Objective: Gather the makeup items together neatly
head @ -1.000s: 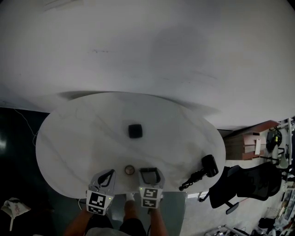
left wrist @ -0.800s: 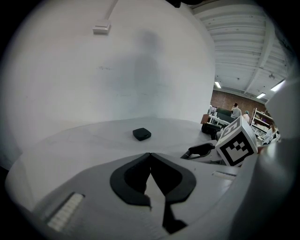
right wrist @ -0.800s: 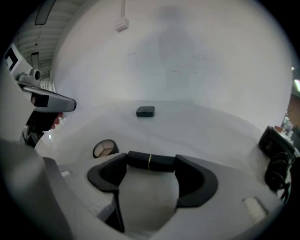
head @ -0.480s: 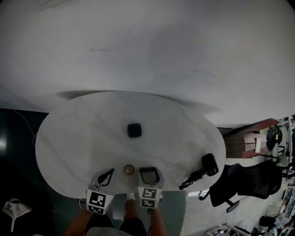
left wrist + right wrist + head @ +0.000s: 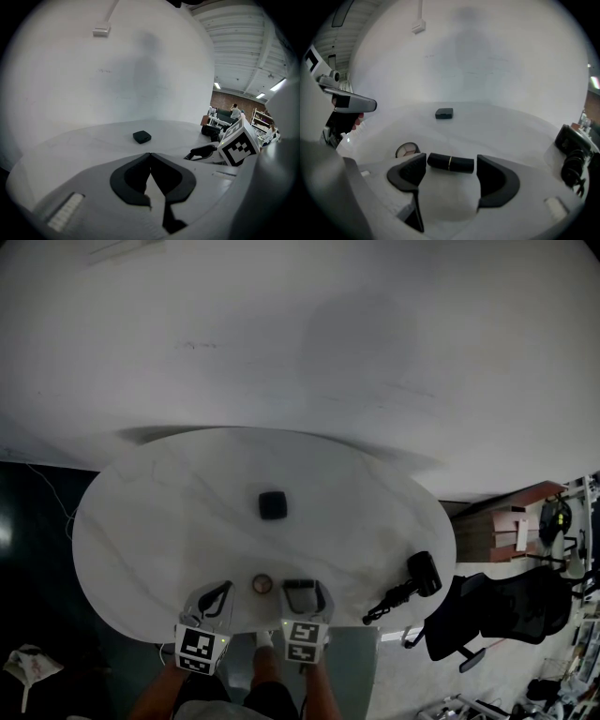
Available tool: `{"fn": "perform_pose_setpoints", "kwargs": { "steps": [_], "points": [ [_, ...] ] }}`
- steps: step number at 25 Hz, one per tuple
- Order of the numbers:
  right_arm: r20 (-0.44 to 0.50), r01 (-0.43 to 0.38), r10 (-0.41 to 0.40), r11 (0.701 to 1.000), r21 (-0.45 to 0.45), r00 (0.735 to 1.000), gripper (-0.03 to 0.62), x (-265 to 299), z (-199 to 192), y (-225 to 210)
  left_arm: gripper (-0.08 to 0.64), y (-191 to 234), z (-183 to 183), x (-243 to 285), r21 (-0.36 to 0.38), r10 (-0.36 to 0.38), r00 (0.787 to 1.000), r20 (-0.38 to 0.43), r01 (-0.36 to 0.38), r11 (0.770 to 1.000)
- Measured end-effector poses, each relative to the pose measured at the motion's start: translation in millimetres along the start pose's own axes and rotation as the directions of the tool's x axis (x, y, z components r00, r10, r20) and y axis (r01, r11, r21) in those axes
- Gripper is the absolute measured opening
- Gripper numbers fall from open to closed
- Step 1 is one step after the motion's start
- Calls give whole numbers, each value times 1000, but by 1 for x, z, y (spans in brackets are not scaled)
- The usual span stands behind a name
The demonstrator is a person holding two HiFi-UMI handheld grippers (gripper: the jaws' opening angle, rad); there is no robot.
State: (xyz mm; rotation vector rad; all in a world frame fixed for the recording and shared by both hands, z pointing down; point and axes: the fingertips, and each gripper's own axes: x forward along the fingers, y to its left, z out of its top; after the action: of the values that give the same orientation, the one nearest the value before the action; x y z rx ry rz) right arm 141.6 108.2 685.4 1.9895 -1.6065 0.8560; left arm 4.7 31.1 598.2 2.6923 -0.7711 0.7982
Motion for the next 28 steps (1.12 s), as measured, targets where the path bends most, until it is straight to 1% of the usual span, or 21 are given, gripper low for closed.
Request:
{"fn": "perform_pose_setpoints", "kwargs": {
  "steps": [6,10,16,18,19,20,21,22,24,28],
  "points": [
    [42,4,-4,1000,2,999,333,-17,19,-3,11,-3,17,-7,17,-1,999,33,1,1000],
    [120,1,2,1000,-18,993,333,-37,49,-7,11,-5,42,-13,33,2,997,79,-5,999],
    [286,5,4,1000,-28,958,331,-74,107,-17,11,-6,88,-24,54,21,984,175,-30,998],
    [333,18,-7,999,-30,943,317,-88,125,-21,11,-7,105,-30,63,28,978,209,-42,997],
    [356,28,-16,999,-29,934,272,-95,133,-23,11,-7,112,-33,65,32,974,225,-48,997],
    [377,38,-24,999,-30,926,213,-102,141,-25,11,-7,119,-37,66,36,970,241,-54,996],
    [394,45,-28,998,-33,919,185,-109,147,-25,11,-7,126,-41,67,41,966,257,-60,996],
    [409,50,-30,998,-39,912,182,-115,152,-25,11,-7,132,-45,65,46,961,272,-66,996],
    [432,59,-29,997,-55,901,125,-126,161,-23,11,-8,141,-53,56,55,953,297,-75,996],
    [457,55,-11,995,-84,889,40,-140,173,-15,11,-10,150,-64,47,67,944,324,-86,995]
  ]
}}
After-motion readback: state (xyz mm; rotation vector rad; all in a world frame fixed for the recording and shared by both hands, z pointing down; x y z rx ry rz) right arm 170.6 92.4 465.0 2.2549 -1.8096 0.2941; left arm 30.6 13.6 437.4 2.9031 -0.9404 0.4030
